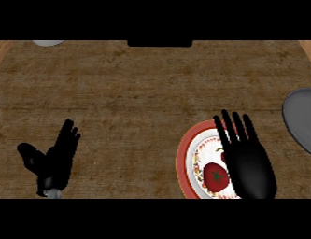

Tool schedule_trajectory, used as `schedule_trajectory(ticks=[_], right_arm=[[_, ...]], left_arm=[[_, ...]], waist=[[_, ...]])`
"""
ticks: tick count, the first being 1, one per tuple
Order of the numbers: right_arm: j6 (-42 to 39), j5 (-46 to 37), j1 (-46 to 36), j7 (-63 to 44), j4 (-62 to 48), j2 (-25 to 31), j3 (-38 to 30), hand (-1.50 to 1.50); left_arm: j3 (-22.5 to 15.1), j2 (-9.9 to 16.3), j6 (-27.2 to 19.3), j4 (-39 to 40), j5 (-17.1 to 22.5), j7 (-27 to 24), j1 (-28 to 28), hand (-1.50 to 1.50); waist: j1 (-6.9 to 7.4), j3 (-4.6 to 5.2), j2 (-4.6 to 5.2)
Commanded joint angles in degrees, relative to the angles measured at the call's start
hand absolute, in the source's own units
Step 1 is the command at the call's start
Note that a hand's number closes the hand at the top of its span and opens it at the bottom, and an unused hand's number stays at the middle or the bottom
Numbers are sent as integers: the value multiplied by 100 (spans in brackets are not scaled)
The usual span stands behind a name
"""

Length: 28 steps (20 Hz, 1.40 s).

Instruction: Pick the bell pepper from the plate and place it in the pan

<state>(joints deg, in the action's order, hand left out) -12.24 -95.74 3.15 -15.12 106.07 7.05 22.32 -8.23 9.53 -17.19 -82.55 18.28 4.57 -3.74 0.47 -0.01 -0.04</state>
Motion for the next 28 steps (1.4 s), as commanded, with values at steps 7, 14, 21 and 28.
schedule_trajectory(ticks=[7,14,21,28], right_arm=[[-862,104,-38,-59,-550,-50,-219,-150],[-96,253,366,238,-282,79,-82,-150],[463,142,-326,267,-1239,8,-448,-150],[687,524,-388,959,-1684,321,-762,150]], left_arm=[[76,34,109,-404,-90,294,-368,0],[252,-184,22,-117,-249,352,94,0],[381,-334,368,134,-260,73,-77,0],[444,-406,364,262,-464,-5,136,0]], waist=[[-31,-1,0],[-58,-1,-1],[-36,1,4],[-47,1,4]])
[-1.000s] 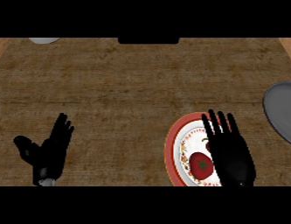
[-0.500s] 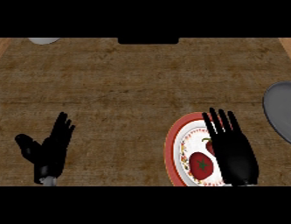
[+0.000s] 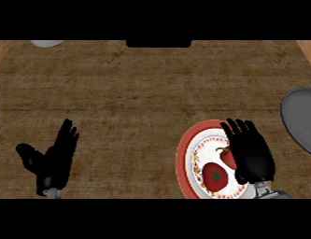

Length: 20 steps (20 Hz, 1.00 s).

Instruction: Pick the bell pepper from the plate and place it in the pan

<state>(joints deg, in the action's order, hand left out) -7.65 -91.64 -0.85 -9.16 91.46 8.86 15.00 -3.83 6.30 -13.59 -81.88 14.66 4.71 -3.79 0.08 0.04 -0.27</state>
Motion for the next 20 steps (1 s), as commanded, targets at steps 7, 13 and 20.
schedule_trajectory(ticks=[7,13,20], right_arm=[[793,-110,-405,766,-821,312,-41,150],[23,443,-65,635,-323,-90,-164,150],[-336,1410,1088,318,-188,-862,-223,150]], left_arm=[[36,-67,143,-136,-13,162,-194,0],[138,-40,-49,-65,-132,358,168,0],[131,-56,96,3,-118,13,-187,0]], waist=[[10,-5,26],[-59,-2,17],[-106,-2,16]])
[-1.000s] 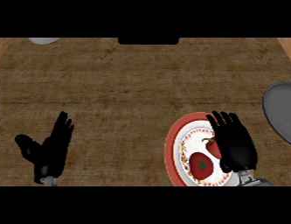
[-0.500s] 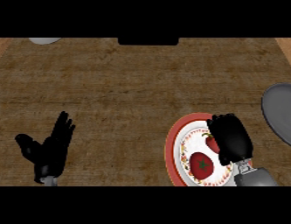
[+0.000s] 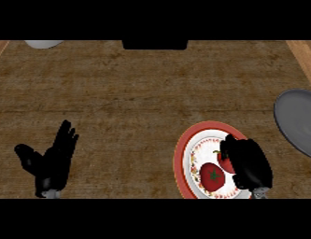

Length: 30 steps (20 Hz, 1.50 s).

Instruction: Pick the bell pepper from the plate and place it in the pan

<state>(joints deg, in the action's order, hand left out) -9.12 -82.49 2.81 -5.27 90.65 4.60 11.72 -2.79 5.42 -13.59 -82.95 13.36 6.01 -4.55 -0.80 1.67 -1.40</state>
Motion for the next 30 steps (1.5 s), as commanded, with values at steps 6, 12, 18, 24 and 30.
schedule_trajectory(ticks=[6,12,18,24,30], right_arm=[[317,-57,1084,-427,1697,-407,548,150],[631,-153,1013,-1190,3299,-454,588,150],[-513,1029,704,-1209,4453,-233,-676,150],[-685,1797,-40,-1521,4018,-261,-1534,150],[268,2612,-1033,-603,1842,497,-3033,150]], left_arm=[[117,27,297,254,114,-269,-201,0],[103,54,84,148,26,133,91,0],[54,13,39,-87,-22,258,21,0],[95,-38,159,8,-52,104,-32,0],[238,-6,187,343,-72,65,363,0]], waist=[[31,-164,121],[6,-163,119],[68,-166,137],[78,-167,138],[89,-169,154]])
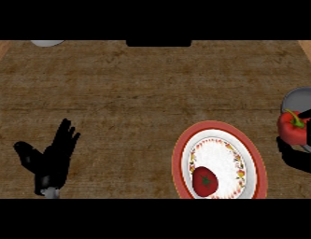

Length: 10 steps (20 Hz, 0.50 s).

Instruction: Pick the bell pepper from the plate and place it in the pan

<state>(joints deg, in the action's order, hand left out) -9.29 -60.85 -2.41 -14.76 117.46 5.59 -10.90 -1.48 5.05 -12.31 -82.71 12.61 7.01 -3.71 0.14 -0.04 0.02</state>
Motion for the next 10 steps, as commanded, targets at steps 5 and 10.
schedule_trajectory(ticks=[5,10], right_arm=[[1195,494,-761,1186,-2360,967,-1318,150],[2002,567,-1799,1975,-4811,1632,-1752,150]], left_arm=[[94,39,150,78,46,-36,-41,0],[-203,-244,-73,72,-171,35,122,0]], waist=[[20,1,9],[106,-9,51]])
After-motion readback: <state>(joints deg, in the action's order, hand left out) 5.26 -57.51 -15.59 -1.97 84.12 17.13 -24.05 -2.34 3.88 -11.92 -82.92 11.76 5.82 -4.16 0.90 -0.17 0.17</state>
